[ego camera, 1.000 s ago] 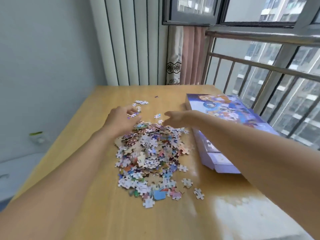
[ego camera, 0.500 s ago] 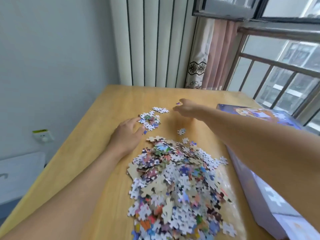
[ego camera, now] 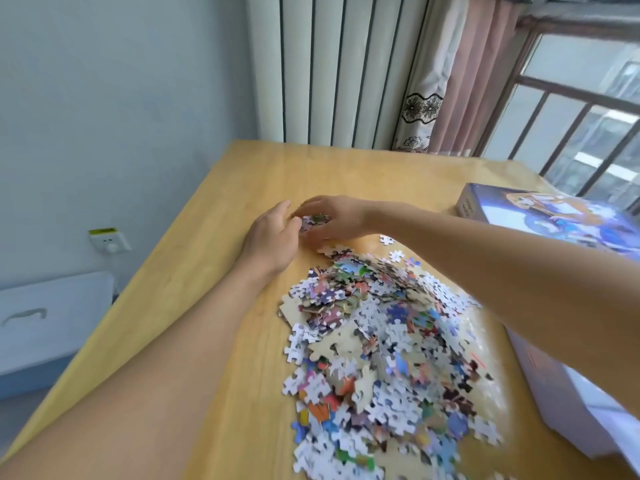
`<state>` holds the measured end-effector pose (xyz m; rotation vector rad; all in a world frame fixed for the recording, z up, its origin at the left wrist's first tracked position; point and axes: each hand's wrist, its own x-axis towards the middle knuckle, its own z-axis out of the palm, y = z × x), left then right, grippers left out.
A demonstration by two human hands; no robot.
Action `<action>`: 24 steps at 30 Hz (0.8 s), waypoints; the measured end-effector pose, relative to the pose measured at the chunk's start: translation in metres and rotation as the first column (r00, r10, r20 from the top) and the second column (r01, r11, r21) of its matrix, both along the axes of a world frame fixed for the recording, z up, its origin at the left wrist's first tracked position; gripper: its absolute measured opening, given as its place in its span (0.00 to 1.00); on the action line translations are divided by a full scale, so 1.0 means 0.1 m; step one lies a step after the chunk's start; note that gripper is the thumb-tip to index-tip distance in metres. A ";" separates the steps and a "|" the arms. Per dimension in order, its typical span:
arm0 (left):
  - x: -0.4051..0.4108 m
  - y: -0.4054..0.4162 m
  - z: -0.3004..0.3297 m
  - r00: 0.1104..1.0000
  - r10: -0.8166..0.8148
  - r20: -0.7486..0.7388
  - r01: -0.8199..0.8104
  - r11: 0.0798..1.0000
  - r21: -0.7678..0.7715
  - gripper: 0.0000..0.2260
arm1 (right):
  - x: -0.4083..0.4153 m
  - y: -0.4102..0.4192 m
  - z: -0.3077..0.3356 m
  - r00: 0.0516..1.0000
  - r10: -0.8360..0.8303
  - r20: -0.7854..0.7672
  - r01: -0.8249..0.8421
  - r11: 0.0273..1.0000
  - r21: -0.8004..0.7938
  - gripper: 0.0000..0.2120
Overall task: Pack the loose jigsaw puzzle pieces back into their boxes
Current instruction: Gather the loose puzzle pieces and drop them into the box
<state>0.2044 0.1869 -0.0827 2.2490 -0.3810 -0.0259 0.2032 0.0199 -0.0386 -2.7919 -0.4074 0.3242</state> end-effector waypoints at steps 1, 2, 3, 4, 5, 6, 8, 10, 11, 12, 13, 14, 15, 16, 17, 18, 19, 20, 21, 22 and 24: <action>-0.05 0.01 0.02 1.000 -0.019 -0.024 0.019 0.999 0.039 0.22 | -0.15 0.03 0.02 1.000 0.001 0.003 -0.001 1.000 -0.010 0.25; -0.07 0.02 0.04 0.998 -0.042 -0.045 0.045 0.996 0.075 0.21 | -0.25 0.03 0.04 1.000 -0.003 0.007 0.003 1.000 -0.007 0.24; -0.13 0.03 0.08 0.995 -0.075 -0.069 0.082 0.992 0.095 0.20 | -0.40 0.05 0.07 1.000 -0.012 0.003 0.012 1.000 -0.006 0.22; -0.22 0.04 0.11 0.989 -0.109 -0.096 0.117 0.990 0.085 0.20 | -0.54 0.07 0.08 1.000 -0.018 -0.006 0.017 1.000 -0.012 0.20; -0.30 0.04 0.13 0.983 -0.141 -0.115 0.147 0.988 0.047 0.21 | -0.67 0.08 0.10 1.000 -0.024 -0.015 0.023 0.999 -0.031 0.19; -0.38 0.04 0.16 0.976 -0.177 -0.127 0.179 0.984 0.003 0.21 | -0.78 0.08 0.12 0.999 -0.028 -0.021 0.027 0.999 -0.039 0.18; -0.59 0.02 0.17 0.957 -0.255 -0.136 0.253 0.967 -0.038 0.18 | -1.05 0.08 0.17 0.997 -0.046 -0.054 0.045 0.999 -0.020 0.17; -0.79 0.02 0.20 0.937 -0.323 -0.134 0.323 0.946 -0.020 0.17 | -1.30 0.06 0.25 0.995 -0.067 -0.078 0.070 0.997 0.036 0.19; -0.87 0.02 0.22 0.928 -0.347 -0.137 0.351 0.936 0.001 0.16 | -1.41 0.03 0.30 0.993 -0.076 -0.093 0.082 0.994 0.067 0.20; -0.93 0.02 0.24 0.922 -0.360 -0.141 0.367 0.930 0.026 0.15 | -1.51 0.00 0.34 0.990 -0.087 -0.107 0.097 0.991 0.095 0.22; -0.99 0.03 0.28 0.915 -0.376 -0.145 0.385 0.922 0.045 0.15 | -1.61 -0.04 0.39 0.988 -0.099 -0.120 0.113 0.987 0.113 0.25; -1.04 0.05 0.31 0.909 -0.385 -0.156 0.399 0.915 0.066 0.18 | -1.71 -0.08 0.43 0.985 -0.109 -0.130 0.124 0.986 0.112 0.30; -1.08 0.07 0.33 0.906 -0.389 -0.166 0.405 0.910 0.082 0.23 | -1.79 -0.11 0.47 0.984 -0.116 -0.132 0.128 0.988 0.085 0.36; -1.12 0.10 0.36 0.905 -0.388 -0.172 0.409 0.906 0.109 0.28 | -1.88 -0.16 0.51 0.984 -0.123 -0.129 0.129 0.991 0.044 0.42; -1.16 0.13 0.38 0.903 -0.393 -0.177 0.418 0.898 0.137 0.32 | -1.96 -0.19 0.54 0.983 -0.123 -0.133 0.123 0.992 -0.012 0.49; -1.22 0.16 0.39 0.898 -0.404 -0.173 0.432 0.886 0.171 0.36 | -2.05 -0.21 0.55 0.983 -0.121 -0.136 0.112 0.991 -0.073 0.55; -1.27 0.19 0.40 0.894 -0.419 -0.160 0.445 0.873 0.199 0.38 | -2.10 -0.24 0.53 0.985 -0.114 -0.131 0.097 0.987 -0.131 0.61; -1.32 0.21 0.40 0.891 -0.431 -0.145 0.454 0.862 0.225 0.40 | -2.16 -0.25 0.50 0.987 -0.110 -0.117 0.089 0.981 -0.173 0.65; -1.37 0.21 0.40 0.890 -0.437 -0.132 0.457 0.858 0.236 0.42 | -2.20 -0.24 0.45 0.989 -0.112 -0.093 0.093 0.976 -0.195 0.67; -1.38 0.22 0.39 0.892 -0.434 -0.124 0.451 0.861 0.234 0.42 | -2.22 -0.22 0.40 0.990 -0.123 -0.063 0.108 0.975 -0.194 0.68; -1.39 0.21 0.38 0.897 -0.428 -0.110 0.442 0.873 0.208 0.41 | -2.20 -0.19 0.34 0.987 -0.159 0.005 0.158 0.973 -0.171 0.68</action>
